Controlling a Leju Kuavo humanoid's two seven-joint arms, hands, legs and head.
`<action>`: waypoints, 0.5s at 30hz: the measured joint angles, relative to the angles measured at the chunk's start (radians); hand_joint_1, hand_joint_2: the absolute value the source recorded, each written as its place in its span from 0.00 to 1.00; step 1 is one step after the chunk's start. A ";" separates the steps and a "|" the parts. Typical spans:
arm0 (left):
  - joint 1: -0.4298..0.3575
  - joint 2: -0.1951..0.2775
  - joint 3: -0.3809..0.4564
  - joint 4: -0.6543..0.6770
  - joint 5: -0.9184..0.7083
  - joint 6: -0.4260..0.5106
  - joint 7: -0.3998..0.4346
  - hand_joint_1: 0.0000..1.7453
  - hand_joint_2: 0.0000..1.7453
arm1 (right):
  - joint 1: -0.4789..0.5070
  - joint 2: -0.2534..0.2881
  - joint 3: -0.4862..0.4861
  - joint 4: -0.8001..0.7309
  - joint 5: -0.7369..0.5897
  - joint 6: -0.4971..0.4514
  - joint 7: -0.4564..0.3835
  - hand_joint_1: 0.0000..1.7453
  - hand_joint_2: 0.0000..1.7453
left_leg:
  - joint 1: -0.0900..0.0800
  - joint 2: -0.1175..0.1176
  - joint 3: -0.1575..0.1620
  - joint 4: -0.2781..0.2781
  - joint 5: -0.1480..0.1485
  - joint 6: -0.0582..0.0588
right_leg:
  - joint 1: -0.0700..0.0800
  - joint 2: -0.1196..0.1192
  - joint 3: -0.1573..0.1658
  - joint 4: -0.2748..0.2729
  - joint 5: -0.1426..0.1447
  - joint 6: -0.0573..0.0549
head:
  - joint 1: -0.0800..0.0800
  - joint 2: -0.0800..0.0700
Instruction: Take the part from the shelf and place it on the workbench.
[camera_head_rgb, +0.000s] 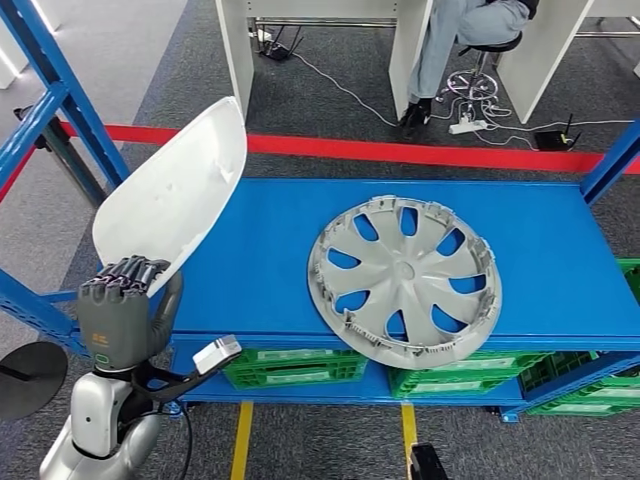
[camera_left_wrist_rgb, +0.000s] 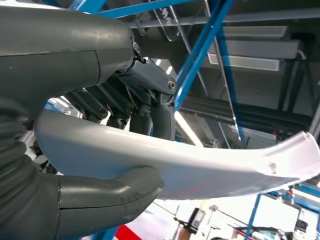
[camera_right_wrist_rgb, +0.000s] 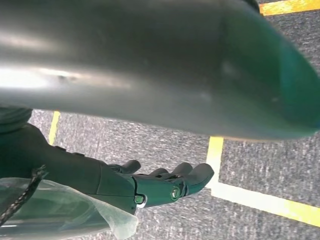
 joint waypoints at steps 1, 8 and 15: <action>0.000 0.000 0.000 0.000 0.000 0.000 0.001 0.97 1.00 | 0.001 0.000 -0.001 0.000 0.000 0.000 0.000 0.00 0.00 | 0.002 0.001 -0.001 0.003 0.000 -0.003 | -0.003 -0.003 0.034 -0.056 0.033 0.002 | 0.000 0.000; -0.001 0.001 0.000 0.001 0.000 -0.001 0.004 0.97 1.00 | -0.002 0.001 -0.011 0.000 0.000 0.002 -0.002 0.00 0.00 | 0.004 0.001 -0.020 0.029 0.001 -0.046 | 0.000 -0.007 0.140 -0.254 0.095 -0.023 | 0.001 0.000; 0.001 0.001 0.000 0.003 0.001 -0.002 0.004 0.97 1.00 | -0.002 0.002 -0.016 0.000 0.000 0.007 -0.002 0.00 0.00 | 0.008 -0.009 -0.087 0.299 -0.169 -0.060 | 0.010 -0.006 0.075 -0.253 0.144 -0.059 | -0.005 0.000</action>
